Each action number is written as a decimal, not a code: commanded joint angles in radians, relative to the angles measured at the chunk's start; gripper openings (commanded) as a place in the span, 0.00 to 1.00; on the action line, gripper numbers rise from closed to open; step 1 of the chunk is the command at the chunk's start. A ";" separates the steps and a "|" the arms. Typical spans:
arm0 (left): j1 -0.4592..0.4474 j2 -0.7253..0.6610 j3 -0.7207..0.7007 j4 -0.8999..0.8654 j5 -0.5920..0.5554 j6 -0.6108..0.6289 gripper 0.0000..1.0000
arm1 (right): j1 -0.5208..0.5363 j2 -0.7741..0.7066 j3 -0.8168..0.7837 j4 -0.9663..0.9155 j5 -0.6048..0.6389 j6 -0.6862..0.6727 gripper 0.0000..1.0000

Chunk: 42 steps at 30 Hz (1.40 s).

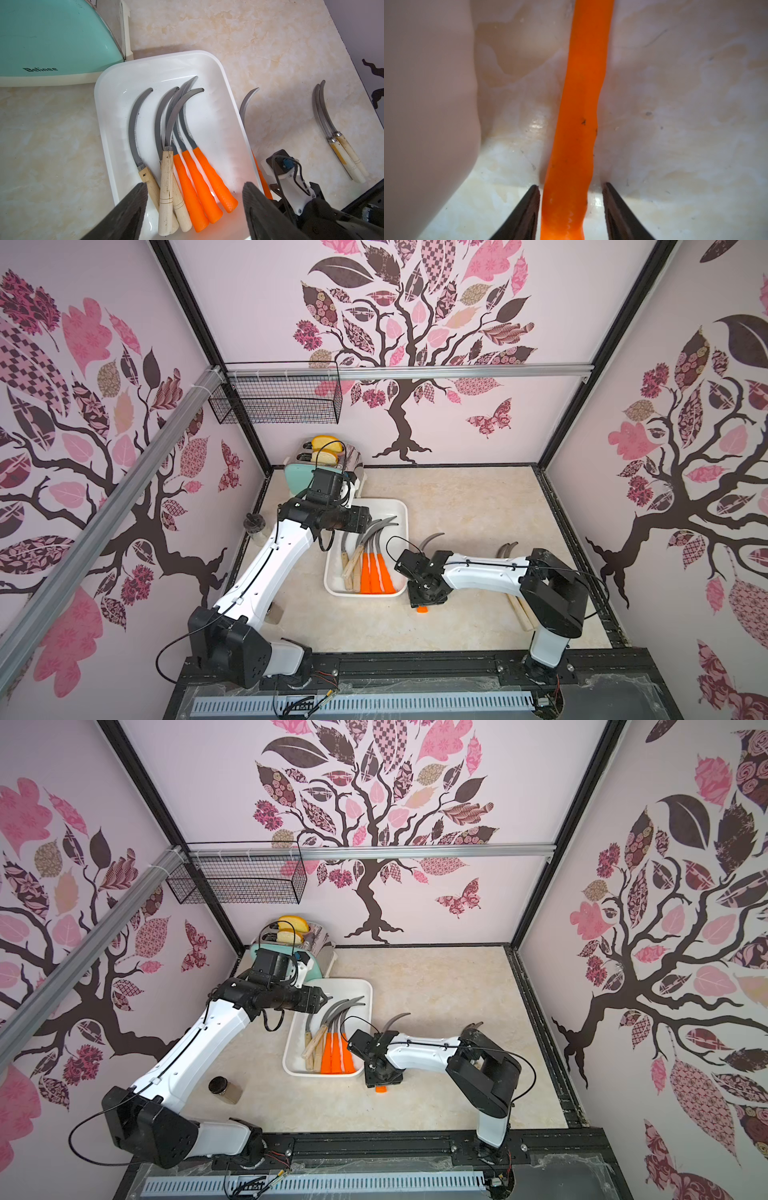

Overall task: Put small sickles into storage boxes
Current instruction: Pick up the sickle at the center of the board.

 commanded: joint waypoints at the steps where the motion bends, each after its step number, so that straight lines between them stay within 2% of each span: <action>1: 0.007 0.004 0.020 0.009 0.018 -0.002 0.76 | -0.010 -0.035 0.010 -0.042 0.036 -0.020 0.53; 10: 0.005 0.002 0.022 0.006 0.018 -0.002 0.76 | -0.054 -0.026 0.023 -0.016 0.009 -0.063 0.53; 25: 0.006 -0.004 0.023 0.003 0.012 -0.001 0.76 | -0.065 0.040 0.078 -0.007 0.004 -0.091 0.52; 42: 0.007 -0.005 0.019 0.005 0.018 -0.004 0.76 | -0.079 0.051 0.041 -0.016 0.023 -0.085 0.44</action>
